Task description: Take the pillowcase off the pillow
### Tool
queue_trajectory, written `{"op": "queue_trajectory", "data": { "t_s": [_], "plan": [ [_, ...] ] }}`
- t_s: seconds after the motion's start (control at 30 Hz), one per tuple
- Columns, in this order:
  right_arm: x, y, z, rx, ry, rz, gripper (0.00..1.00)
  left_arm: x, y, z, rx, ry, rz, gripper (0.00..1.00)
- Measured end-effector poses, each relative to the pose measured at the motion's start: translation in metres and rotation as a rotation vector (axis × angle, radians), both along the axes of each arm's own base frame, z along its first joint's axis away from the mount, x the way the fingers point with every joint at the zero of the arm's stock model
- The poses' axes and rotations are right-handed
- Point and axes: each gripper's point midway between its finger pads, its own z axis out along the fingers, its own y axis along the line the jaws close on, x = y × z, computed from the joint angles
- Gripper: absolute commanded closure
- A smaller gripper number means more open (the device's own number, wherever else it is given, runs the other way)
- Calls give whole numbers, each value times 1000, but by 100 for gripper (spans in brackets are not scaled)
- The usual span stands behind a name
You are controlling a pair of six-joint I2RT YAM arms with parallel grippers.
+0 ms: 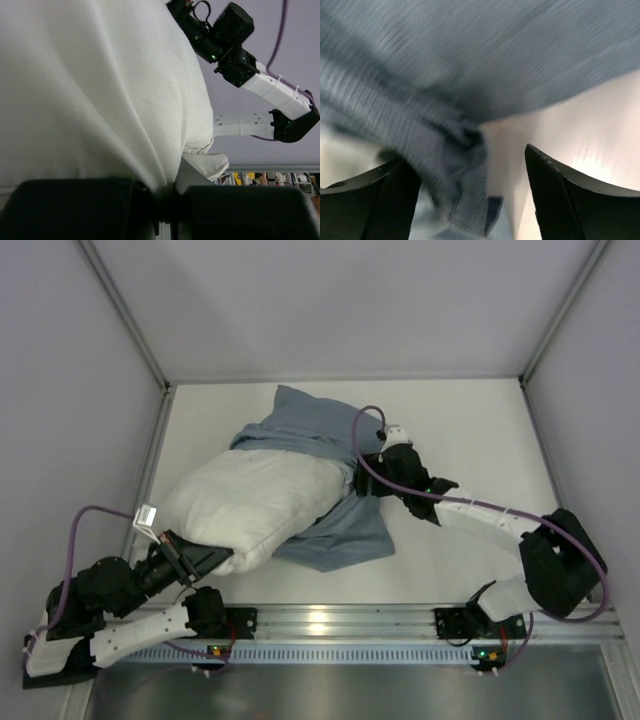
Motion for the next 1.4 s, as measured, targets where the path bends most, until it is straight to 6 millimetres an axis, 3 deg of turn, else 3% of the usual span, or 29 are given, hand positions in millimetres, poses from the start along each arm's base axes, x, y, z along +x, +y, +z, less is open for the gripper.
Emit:
{"op": "queue_trajectory", "data": {
  "t_s": [0.13, 0.2, 0.27, 0.33, 0.43, 0.5, 0.63, 0.87, 1.0, 1.3, 1.4],
  "plan": [
    [-49, 15, 18, 94, 6, 120, 18, 2, -5, -13, 33, 12, 1, 100],
    [-52, 5, 36, 150, -13, 97, 16, 3, -6, -16, 41, 15, 2, 100],
    [-39, -15, 50, 187, -38, 24, 17, 3, -6, -16, 41, 14, 4, 100],
    [-19, -42, 51, 216, -28, -73, 17, 3, -6, -16, 41, 14, 4, 100],
    [6, -80, 31, 269, 55, -205, 19, 3, -6, -16, 39, 14, 4, 100],
    [16, -90, 18, 312, 114, -246, 20, 3, -6, -16, 39, 14, 4, 100],
    [35, -76, -5, 384, 241, -224, 21, 2, -7, -18, 42, 17, -4, 100],
    [90, -52, 7, 520, 214, -149, 22, 0, -15, -34, 73, 39, -25, 100],
    [120, -55, 10, 617, 179, -148, 24, -1, -19, -42, 87, 54, -40, 100],
    [169, -78, -35, 736, 217, -242, 25, -5, -24, -49, 95, 79, -61, 100],
    [186, -76, -35, 755, 207, -242, 26, -5, -24, -49, 93, 81, -62, 100]
  ]
}}
